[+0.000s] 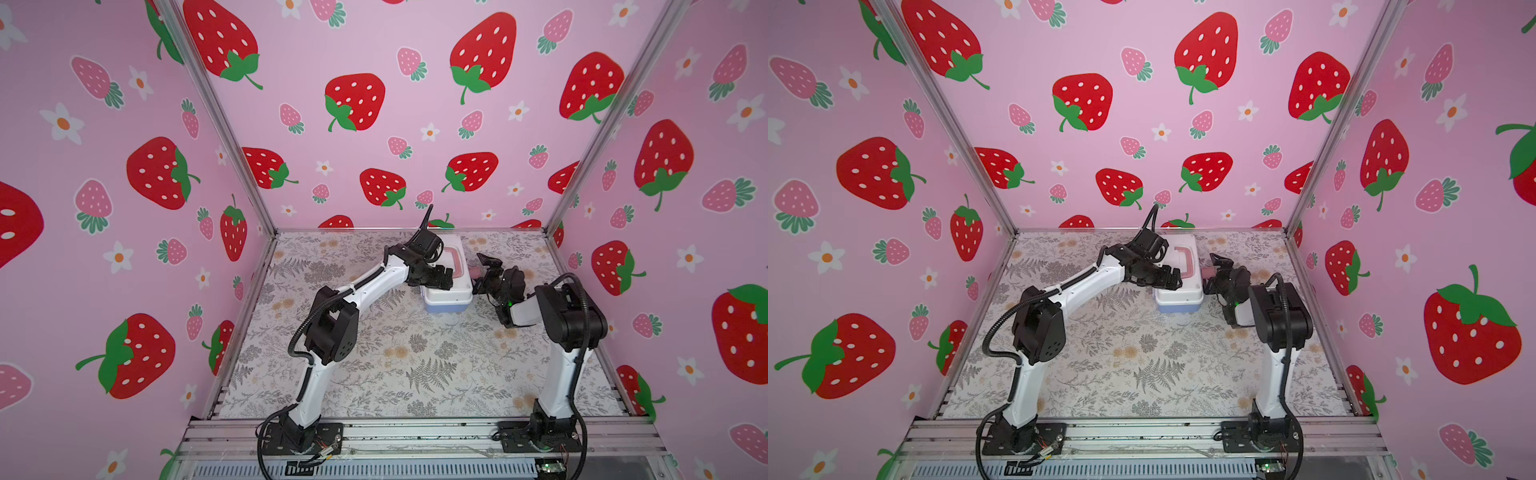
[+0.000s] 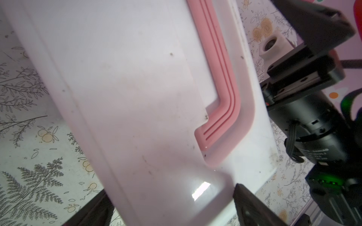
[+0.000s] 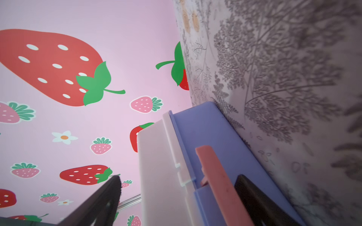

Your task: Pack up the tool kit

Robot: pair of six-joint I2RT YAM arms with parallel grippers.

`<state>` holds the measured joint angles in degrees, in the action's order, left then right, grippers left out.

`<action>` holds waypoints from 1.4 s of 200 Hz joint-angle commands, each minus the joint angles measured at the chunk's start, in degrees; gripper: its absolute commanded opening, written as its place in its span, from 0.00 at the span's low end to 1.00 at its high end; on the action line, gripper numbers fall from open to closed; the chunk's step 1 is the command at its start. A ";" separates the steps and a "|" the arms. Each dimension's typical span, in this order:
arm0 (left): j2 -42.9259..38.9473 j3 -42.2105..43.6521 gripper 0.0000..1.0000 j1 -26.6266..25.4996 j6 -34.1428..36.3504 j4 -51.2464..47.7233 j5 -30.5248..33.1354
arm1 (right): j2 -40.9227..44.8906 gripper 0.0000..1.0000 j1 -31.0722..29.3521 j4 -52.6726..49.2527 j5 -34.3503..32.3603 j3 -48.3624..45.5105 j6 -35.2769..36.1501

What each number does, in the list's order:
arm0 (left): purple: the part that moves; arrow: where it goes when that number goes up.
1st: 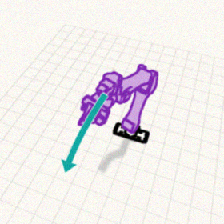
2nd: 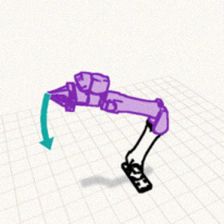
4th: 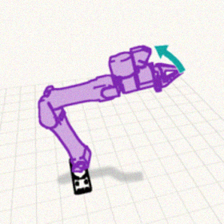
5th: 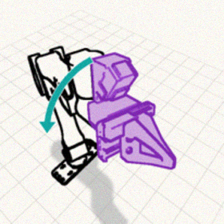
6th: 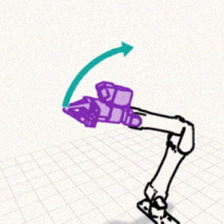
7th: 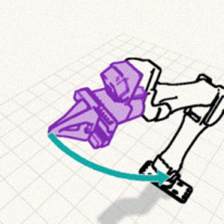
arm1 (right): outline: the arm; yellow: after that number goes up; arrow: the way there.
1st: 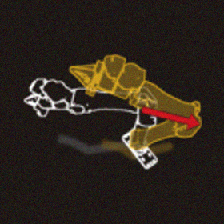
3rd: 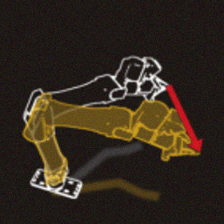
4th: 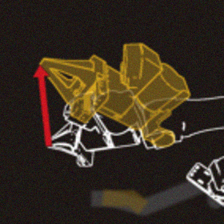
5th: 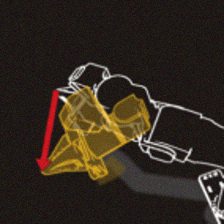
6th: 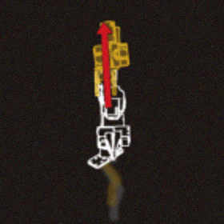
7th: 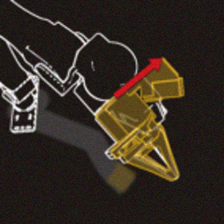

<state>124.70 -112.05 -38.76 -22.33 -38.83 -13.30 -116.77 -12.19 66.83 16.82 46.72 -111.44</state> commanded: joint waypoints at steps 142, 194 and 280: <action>3.43 0.28 0.95 -1.49 0.63 -1.55 -2.70 | -5.69 0.64 -0.61 14.90 9.20 4.56 -3.62; 3.53 0.19 0.95 -1.51 0.22 -1.69 -2.62 | -7.37 0.38 -1.22 16.94 11.47 3.69 -3.30; 3.47 0.57 0.95 -1.55 -0.14 -2.04 -2.08 | -9.04 0.37 -0.83 10.27 20.00 4.47 9.34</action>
<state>124.84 -112.12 -38.72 -23.18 -38.87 -13.50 -124.40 -11.00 75.46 27.09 50.48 -105.01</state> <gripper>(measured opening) 0.947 0.318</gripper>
